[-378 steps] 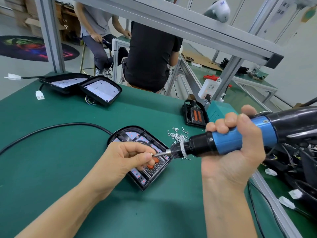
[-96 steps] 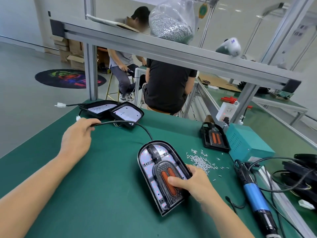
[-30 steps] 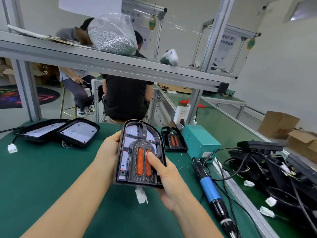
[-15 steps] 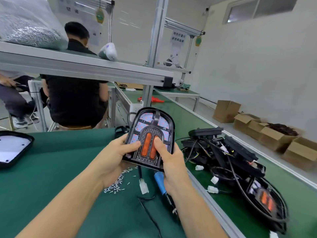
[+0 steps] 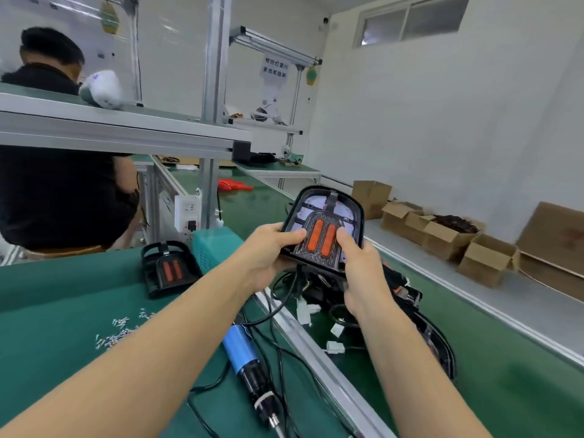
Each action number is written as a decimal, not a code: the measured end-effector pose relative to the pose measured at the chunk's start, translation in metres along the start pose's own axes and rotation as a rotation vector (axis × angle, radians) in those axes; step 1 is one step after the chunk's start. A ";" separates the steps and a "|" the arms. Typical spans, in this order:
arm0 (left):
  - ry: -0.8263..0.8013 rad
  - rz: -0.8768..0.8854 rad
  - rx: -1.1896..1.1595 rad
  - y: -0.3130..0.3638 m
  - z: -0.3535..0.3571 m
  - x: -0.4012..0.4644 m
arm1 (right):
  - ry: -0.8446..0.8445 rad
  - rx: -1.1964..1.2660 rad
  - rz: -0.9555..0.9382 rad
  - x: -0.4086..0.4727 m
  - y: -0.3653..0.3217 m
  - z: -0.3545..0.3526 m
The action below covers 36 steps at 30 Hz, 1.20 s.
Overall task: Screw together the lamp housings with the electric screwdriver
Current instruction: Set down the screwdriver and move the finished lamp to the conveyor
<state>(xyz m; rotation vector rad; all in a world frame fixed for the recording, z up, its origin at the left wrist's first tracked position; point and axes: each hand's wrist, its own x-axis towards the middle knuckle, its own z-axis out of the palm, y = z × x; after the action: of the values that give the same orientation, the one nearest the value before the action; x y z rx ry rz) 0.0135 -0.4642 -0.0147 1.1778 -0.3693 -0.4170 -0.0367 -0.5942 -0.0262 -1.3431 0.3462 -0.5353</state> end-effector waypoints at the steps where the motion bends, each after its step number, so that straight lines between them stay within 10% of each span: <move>1: 0.018 0.003 0.014 -0.001 0.007 0.008 | 0.028 -0.013 -0.004 0.008 -0.005 -0.004; 7: 0.009 0.040 -0.059 -0.009 0.045 0.046 | 0.200 -0.046 -0.020 0.058 -0.028 -0.024; 21: -0.158 0.135 0.692 -0.053 0.051 0.052 | 0.196 -0.212 0.196 0.097 -0.016 -0.054; 25: -0.188 0.180 0.920 -0.058 0.051 0.054 | 0.245 -0.512 0.243 0.096 -0.016 -0.059; 29: -0.168 0.207 1.002 -0.056 0.049 0.056 | 0.307 -1.051 -0.098 0.088 -0.015 -0.065; 36: -0.147 0.257 1.101 -0.050 0.049 0.056 | 0.025 -1.325 -0.150 0.079 -0.022 -0.056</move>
<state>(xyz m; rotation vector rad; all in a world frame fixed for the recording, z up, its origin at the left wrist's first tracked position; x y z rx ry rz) 0.0322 -0.5480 -0.0418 2.1335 -0.9321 -0.0383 -0.0039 -0.6866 -0.0106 -2.6528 0.6755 -0.4306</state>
